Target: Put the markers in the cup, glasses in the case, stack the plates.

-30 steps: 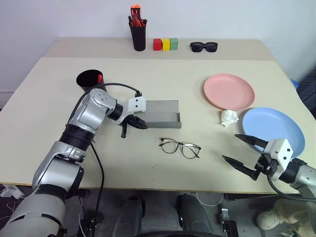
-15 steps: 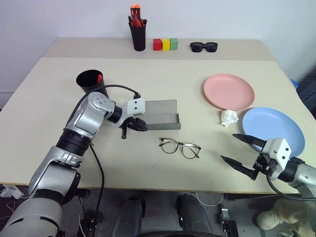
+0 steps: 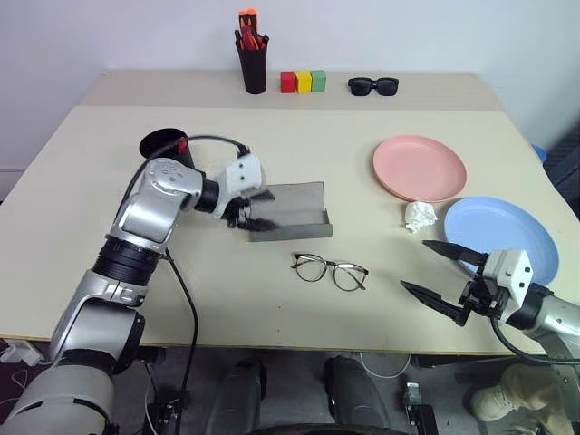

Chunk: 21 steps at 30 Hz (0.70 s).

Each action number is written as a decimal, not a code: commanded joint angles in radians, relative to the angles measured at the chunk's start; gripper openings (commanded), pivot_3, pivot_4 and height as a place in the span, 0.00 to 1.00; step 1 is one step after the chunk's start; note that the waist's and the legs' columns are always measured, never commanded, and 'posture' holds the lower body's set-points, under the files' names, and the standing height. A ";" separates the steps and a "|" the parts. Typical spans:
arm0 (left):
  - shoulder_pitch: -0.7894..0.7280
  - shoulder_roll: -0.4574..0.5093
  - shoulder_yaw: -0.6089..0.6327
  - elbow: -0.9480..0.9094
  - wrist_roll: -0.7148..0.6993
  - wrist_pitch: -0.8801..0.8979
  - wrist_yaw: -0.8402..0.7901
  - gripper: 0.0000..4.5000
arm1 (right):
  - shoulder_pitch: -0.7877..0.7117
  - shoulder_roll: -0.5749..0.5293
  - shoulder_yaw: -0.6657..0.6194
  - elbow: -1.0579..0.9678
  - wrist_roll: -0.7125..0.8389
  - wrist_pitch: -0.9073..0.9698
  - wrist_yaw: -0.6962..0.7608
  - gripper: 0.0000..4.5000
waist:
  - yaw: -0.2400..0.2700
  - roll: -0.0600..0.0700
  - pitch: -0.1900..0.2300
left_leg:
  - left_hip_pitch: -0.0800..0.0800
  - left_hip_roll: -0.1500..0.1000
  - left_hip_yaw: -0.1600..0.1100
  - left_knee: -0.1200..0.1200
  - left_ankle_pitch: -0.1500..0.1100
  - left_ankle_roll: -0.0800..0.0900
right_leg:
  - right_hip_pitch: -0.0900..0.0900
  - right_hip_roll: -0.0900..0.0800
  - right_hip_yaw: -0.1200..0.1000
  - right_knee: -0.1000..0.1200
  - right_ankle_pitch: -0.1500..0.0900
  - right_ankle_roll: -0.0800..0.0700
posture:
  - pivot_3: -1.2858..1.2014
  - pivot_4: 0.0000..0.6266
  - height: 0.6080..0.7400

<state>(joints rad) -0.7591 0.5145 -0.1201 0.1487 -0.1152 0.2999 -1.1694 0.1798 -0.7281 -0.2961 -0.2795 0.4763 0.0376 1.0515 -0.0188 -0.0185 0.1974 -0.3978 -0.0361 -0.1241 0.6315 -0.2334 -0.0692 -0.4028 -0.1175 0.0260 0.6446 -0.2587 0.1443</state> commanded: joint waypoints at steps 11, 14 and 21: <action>0.346 0.271 0.230 -0.467 -0.454 0.313 -0.150 0.71 | -0.327 -0.138 0.209 0.166 -0.027 0.137 0.205 0.95 | -0.004 0.000 0.000 | 0.003 0.000 0.000 -0.001 0.000 0.000 | 0.002 0.000 0.000 0.000 0.000 -0.001 | 0.52 0.24 1.00; 0.462 0.351 0.266 -0.548 -0.466 0.288 -0.176 0.71 | -0.425 -0.105 0.281 0.243 -0.080 0.139 0.211 0.95 | -0.002 0.001 0.000 | 0.006 0.001 0.000 -0.002 0.000 0.000 | 0.005 0.000 0.000 0.000 -0.001 -0.002 | 0.52 0.24 1.00; 0.651 0.405 0.311 -0.657 -0.450 0.218 -0.122 0.71 | -0.608 0.002 0.445 0.413 -0.187 0.108 0.258 0.95 | 0.005 0.001 0.000 | 0.006 0.001 0.001 -0.002 0.000 0.000 | 0.005 0.000 0.000 -0.002 -0.003 -0.005 | 0.52 0.24 1.00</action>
<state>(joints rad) -0.1124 0.9054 0.1512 -0.4675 -0.5530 0.5335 -1.3081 -0.4075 -0.7251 0.1478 0.1240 0.2975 0.1536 1.2945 -0.0135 -0.0177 0.1975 -0.3920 -0.0353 -0.1231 0.6293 -0.2337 -0.0694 -0.3971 -0.1175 0.0260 0.6420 -0.2612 0.1393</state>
